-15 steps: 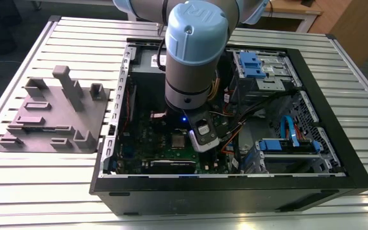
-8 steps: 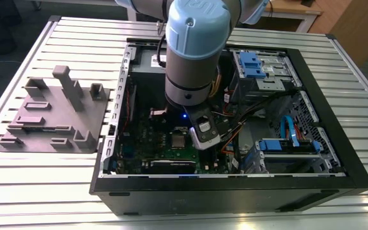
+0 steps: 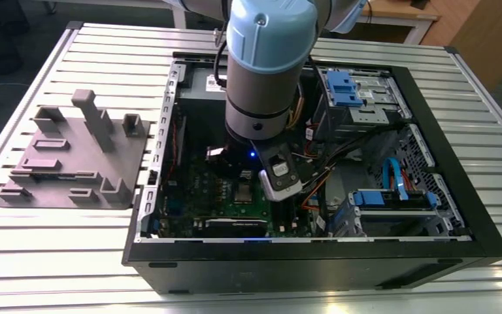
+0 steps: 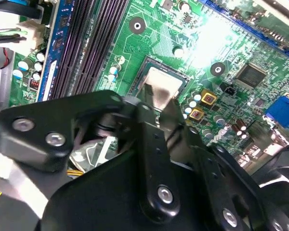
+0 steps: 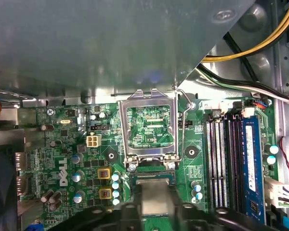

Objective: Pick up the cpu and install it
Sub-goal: 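Place the cpu into insertion slot, then close the cpu cover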

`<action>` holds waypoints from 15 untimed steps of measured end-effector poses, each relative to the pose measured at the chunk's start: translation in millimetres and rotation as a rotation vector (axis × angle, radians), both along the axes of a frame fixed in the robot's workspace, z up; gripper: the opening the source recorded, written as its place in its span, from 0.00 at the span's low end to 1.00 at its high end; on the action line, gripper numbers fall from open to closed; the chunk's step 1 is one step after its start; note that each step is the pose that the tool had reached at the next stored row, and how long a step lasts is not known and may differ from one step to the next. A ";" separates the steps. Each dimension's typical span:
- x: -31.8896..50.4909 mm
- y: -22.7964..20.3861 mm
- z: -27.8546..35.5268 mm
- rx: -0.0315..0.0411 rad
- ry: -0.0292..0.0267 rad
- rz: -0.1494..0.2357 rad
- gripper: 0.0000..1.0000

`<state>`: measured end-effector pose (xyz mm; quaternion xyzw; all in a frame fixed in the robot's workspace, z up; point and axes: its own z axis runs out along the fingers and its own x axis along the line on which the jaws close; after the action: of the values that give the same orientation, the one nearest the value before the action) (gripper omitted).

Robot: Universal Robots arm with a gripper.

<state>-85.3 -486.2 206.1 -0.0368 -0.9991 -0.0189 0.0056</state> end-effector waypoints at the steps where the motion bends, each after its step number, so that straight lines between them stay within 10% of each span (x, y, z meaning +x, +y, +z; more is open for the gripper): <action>1: 0.0 0.0 0.2 -0.0003 0.0001 0.000 0.27; 6: 0.0 0.0 0.3 -0.0003 0.0002 0.000 0.10; 15: 0.0 0.0 1.2 -0.0003 0.0002 0.000 0.10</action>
<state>-85.3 -486.2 207.3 -0.0368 -0.9991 -0.0188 0.0057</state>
